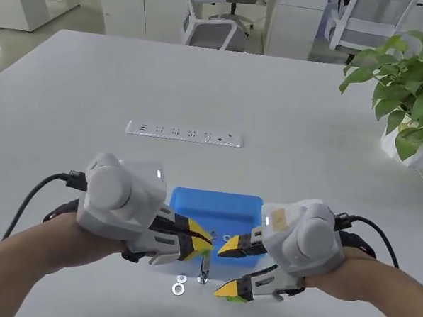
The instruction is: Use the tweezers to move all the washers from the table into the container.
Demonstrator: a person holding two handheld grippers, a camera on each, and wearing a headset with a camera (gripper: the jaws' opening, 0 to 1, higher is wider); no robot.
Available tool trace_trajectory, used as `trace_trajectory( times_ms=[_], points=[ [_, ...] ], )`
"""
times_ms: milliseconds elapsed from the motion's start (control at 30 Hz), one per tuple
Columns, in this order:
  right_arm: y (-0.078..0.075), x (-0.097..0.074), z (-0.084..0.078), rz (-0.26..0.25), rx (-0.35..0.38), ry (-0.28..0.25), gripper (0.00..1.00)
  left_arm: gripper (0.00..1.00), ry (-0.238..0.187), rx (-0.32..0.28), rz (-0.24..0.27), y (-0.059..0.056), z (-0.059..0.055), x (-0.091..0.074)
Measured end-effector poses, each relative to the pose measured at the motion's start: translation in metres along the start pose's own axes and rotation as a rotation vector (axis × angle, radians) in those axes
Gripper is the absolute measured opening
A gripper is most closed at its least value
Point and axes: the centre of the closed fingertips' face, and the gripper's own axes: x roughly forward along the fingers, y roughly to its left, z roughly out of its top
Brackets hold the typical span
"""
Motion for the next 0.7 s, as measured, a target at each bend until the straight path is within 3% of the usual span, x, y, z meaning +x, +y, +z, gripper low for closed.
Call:
trace_trajectory(
  times_ms=[300, 700],
  points=[
    [0.001, 0.019, -0.003, 0.021, -0.058, 0.021, 0.2, 0.05, 0.009, 0.004, -0.01, -0.002, 0.0, -0.001],
    [-0.005, 0.024, -0.006, 0.013, -0.084, 0.02, 0.11, 0.05, 0.012, -0.007, -0.014, -0.003, 0.0, 0.001]
  ],
)
